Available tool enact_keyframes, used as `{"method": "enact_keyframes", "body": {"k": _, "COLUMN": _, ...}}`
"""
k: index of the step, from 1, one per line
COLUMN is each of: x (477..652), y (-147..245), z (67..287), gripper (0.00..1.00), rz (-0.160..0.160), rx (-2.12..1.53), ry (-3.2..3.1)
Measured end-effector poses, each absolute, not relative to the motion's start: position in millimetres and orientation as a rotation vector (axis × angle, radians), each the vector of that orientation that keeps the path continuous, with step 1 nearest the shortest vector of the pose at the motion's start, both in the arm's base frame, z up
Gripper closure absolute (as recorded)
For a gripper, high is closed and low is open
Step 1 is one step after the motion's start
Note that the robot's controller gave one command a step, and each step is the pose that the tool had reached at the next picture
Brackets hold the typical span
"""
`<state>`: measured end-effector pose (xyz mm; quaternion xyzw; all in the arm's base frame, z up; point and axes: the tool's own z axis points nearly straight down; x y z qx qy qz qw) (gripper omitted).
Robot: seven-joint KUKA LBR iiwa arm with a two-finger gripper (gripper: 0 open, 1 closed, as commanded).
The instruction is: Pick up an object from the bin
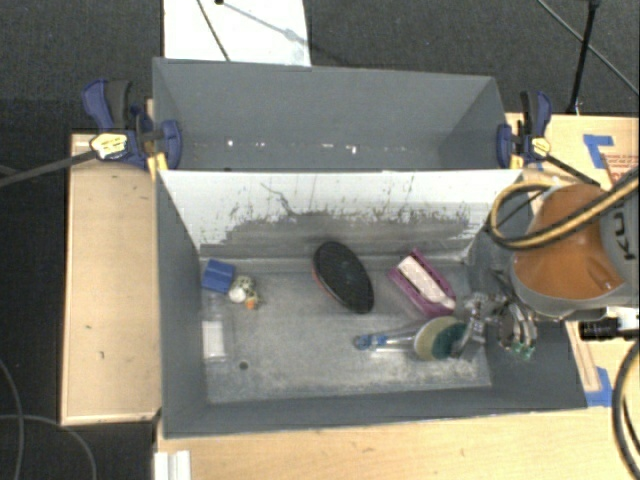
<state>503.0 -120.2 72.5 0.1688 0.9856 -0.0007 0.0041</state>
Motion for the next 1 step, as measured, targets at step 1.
{"method": "enact_keyframes", "body": {"k": 1, "x": 490.2, "y": -107.0, "z": 205.8, "gripper": 1.00, "rz": 0.000, "rx": 0.491, "ry": 3.094}}
